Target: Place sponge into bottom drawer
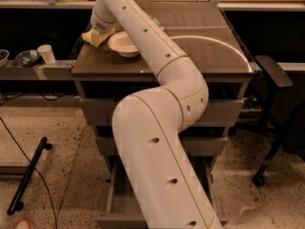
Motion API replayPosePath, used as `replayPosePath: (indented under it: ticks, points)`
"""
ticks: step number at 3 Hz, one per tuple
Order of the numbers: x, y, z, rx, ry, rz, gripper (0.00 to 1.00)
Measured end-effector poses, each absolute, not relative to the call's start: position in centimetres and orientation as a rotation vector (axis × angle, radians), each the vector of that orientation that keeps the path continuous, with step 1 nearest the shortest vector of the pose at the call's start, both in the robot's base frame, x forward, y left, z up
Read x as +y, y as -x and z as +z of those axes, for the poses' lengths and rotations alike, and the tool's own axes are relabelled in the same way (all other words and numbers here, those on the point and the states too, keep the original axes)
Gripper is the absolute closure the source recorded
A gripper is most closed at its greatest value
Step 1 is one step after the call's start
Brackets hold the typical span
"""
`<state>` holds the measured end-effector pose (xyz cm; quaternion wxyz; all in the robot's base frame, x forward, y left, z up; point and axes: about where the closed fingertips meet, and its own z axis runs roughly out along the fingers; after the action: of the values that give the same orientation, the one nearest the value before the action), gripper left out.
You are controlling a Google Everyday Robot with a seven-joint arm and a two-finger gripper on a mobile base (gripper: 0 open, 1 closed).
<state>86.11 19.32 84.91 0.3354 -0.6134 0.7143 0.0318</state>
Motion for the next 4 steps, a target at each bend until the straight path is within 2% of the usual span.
replayPosePath:
  ticks: [2, 3, 4]
  points:
    - [20.6, -85.5, 86.3, 1.751, 1.66, 0.109, 1.0]
    - [21.4, -83.5, 89.6, 1.525, 1.717, 0.159, 1.0]
    - [20.7, -78.1, 93.7, 1.22, 1.766, 0.199, 1.0]
